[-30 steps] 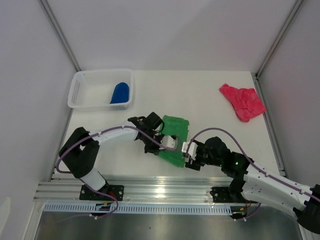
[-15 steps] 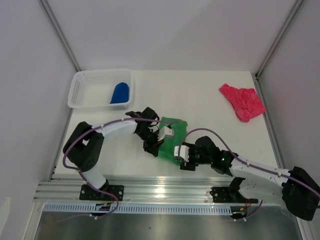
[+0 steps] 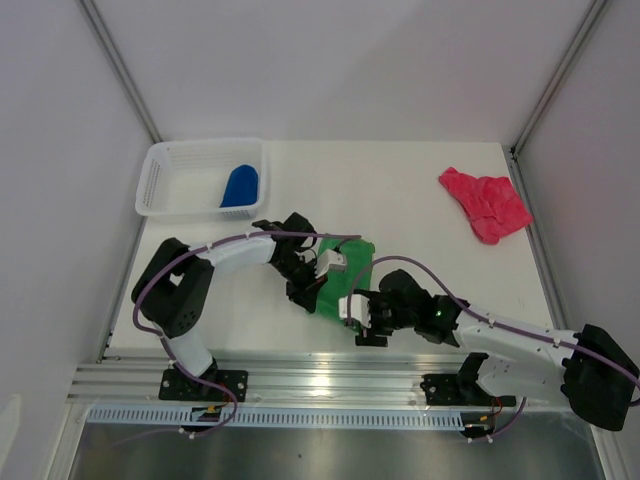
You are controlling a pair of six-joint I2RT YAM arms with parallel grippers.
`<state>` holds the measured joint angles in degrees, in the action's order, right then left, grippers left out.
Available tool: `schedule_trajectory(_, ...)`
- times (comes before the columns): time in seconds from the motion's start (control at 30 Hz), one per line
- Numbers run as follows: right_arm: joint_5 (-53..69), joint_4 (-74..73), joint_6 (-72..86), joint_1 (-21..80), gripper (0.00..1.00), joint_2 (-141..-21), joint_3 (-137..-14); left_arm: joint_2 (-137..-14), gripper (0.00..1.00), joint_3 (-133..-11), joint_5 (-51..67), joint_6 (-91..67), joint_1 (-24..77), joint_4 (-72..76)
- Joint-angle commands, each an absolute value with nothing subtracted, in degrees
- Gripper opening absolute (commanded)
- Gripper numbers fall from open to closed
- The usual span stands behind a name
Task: Roll the towels
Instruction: Roll the towel
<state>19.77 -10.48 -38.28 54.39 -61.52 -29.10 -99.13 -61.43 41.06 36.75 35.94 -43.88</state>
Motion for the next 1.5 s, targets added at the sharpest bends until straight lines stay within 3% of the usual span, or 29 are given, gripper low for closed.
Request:
schedule_trajectory(0.0,17.0,-12.1,-35.2,55.6,0.74,-62.0,-31.6,-99.2,0.01,-63.5,44.5,35.9,35.2,-44.3)
schedule_trajectory(0.27,12.8,-8.3,-33.8,57.8,0.75,-73.6,-34.2,-99.1,0.01,-62.9,44.6,34.6,35.2,-43.7)
schedule_trajectory(0.37,12.0,-8.7,-33.2,57.8,0.69,-75.7,-35.4,-98.9,0.01,-62.2,44.5,34.7,35.2,-43.6)
schedule_trajectory(0.43,12.7,-9.9,-32.9,57.6,0.59,-75.8,-35.9,-98.7,0.01,-61.8,44.4,34.6,35.2,-43.8)
schedule_trajectory(0.53,13.6,-11.8,-31.0,56.3,0.24,-74.7,-36.9,-98.3,0.01,-61.0,43.9,34.6,35.0,-44.2)
schedule_trajectory(0.67,16.5,-11.9,-30.0,54.8,0.08,-71.4,-36.2,-97.6,0.01,-60.3,44.5,33.8,34.9,-44.6)
schedule_trajectory(0.93,28.7,-21.6,-26.9,50.6,0.05,-70.0,-40.3,-94.5,0.03,-58.6,49.1,34.4,34.9,-53.0)
schedule_trajectory(1.13,35.8,-22.2,-26.7,45.8,0.06,-75.4,-42.2,-94.0,0.18,-57.4,49.1,30.5,34.2,-50.0)
schedule_trajectory(1.27,38.6,-22.3,-28.4,39.8,0.08,-82.2,-45.3,-96.3,0.34,-59.3,48.0,27.3,32.0,-46.1)
schedule_trajectory(1.47,40.3,-25.0,-31.4,37.1,0.1,-88.4,-51.4,-96.8,0.46,-60.8,49.7,27.6,31.6,-44.1)
